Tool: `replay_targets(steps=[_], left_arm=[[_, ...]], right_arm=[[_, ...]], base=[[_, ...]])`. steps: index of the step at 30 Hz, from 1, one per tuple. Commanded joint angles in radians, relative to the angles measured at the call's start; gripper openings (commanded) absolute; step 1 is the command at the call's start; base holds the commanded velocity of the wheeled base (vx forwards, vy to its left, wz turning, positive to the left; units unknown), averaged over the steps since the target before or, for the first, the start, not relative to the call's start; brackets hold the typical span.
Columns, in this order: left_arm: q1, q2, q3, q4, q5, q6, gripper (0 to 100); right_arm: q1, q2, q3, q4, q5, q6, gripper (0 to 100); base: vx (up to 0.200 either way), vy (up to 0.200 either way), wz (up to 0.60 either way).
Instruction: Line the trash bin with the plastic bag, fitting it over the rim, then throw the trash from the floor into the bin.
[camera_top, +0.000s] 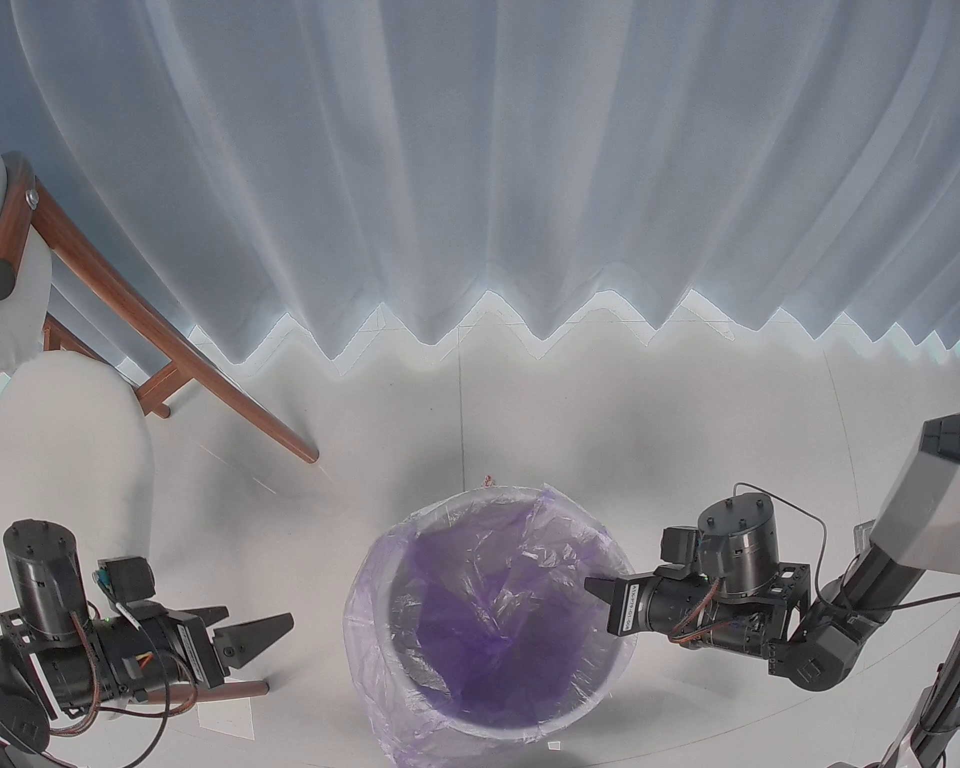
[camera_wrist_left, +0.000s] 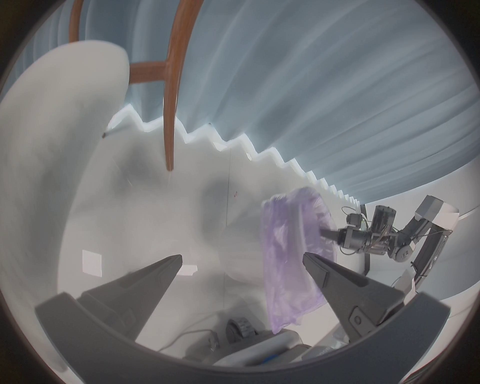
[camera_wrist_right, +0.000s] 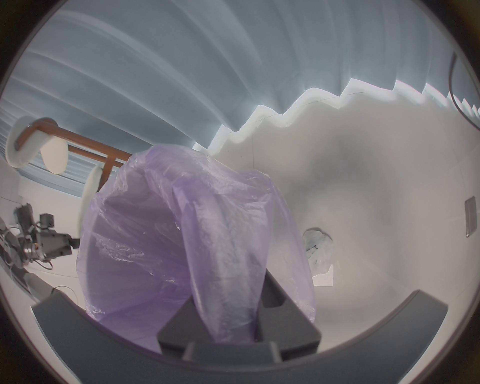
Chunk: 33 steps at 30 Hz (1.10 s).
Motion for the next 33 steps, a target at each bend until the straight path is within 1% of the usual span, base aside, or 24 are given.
replay_targets(steps=[1, 2, 3, 7, 10, 11, 18, 20, 27, 33], left_arm=[[-0.039, 0.013, 0.059, 0.005, -0.007, -0.013, 100], [-0.039, 0.013, 0.059, 0.005, -0.007, -0.013, 100], [-0.065, 0.034, 0.070, 0.005, -0.007, -0.018, 100], [-0.077, 0.049, 0.065, 0.000, -0.014, -0.018, 100], [-0.091, 0.054, 0.067, -0.004, -0.032, -0.016, 100], [-0.114, 0.056, 0.071, -0.004, -0.053, -0.015, 100], [-0.128, 0.092, 0.050, -0.007, -0.060, -0.013, 100], [-0.145, 0.108, 0.036, -0.007, -0.060, -0.015, 100], [-0.148, 0.163, -0.033, -0.007, -0.060, -0.016, 100], [-0.153, 0.207, -0.061, -0.007, -0.060, -0.015, 100]], right_arm=[[-0.011, -0.081, 0.035, -0.011, 0.031, 0.012, 0], [-0.011, -0.081, 0.035, -0.011, 0.031, 0.012, 0], [-0.011, -0.087, 0.029, -0.011, 0.031, 0.013, 0], [-0.011, -0.089, 0.034, -0.011, 0.031, 0.012, 0], [-0.009, -0.089, 0.037, -0.015, 0.031, 0.012, 0], [-0.009, -0.089, 0.035, -0.027, 0.032, 0.012, 0], [-0.005, -0.095, 0.032, -0.030, 0.034, 0.007, 0], [-0.005, -0.097, 0.037, -0.031, 0.035, 0.004, 0], [-0.003, -0.101, 0.037, -0.031, 0.039, 0.003, 0], [0.000, -0.103, 0.017, -0.030, 0.039, -0.002, 0]], base=[[0.000, 0.000, 0.00], [0.000, 0.000, 0.00], [0.000, 0.000, 0.00], [0.000, 0.000, 0.00], [0.000, 0.000, 0.00], [0.000, 0.000, 0.00], [0.000, 0.000, 0.00], [0.000, 0.000, 0.00], [0.000, 0.000, 0.00], [0.000, 0.000, 0.00]])
